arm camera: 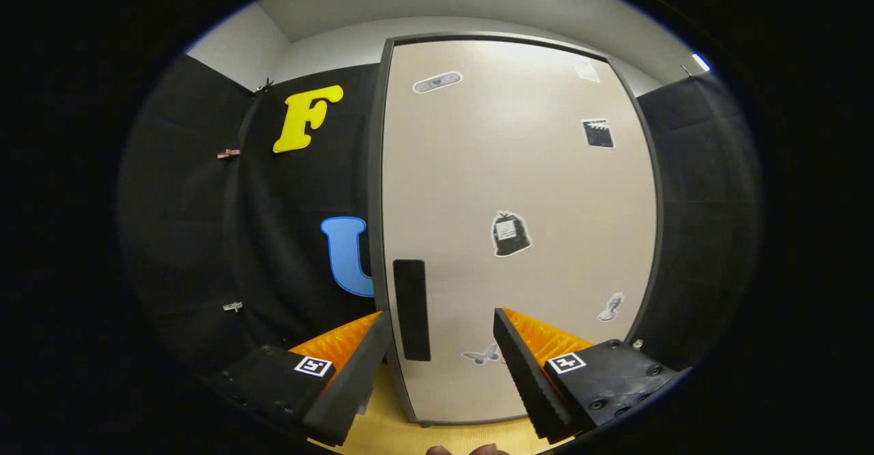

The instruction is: Open the shoe cabinet door, grab the shoes and put them into the shoe cabinet, then close the shoe cabinet door.

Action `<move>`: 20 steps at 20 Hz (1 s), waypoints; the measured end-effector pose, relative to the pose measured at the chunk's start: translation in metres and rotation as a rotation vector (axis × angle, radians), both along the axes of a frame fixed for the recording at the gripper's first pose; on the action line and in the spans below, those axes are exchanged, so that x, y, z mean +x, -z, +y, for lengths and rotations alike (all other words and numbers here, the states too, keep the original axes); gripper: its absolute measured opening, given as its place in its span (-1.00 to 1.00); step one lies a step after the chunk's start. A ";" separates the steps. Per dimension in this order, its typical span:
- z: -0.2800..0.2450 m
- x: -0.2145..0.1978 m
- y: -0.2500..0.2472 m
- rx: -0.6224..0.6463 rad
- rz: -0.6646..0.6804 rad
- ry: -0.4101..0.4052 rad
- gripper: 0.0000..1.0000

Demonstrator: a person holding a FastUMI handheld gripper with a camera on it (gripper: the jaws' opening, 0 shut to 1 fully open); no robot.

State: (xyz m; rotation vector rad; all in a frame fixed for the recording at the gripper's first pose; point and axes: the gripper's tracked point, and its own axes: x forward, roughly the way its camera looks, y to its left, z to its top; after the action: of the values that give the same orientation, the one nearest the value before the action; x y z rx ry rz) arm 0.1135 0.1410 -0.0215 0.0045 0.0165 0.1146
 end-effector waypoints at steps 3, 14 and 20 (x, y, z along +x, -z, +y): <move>0.014 0.020 0.013 0.013 0.022 -0.007 0.95; 0.017 0.071 0.034 0.007 0.018 0.085 -0.25; 0.021 0.054 0.033 0.007 0.041 0.018 -0.49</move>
State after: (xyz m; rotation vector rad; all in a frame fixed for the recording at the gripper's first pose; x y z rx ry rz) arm 0.1670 0.1624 -0.0548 0.0143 0.0569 0.0966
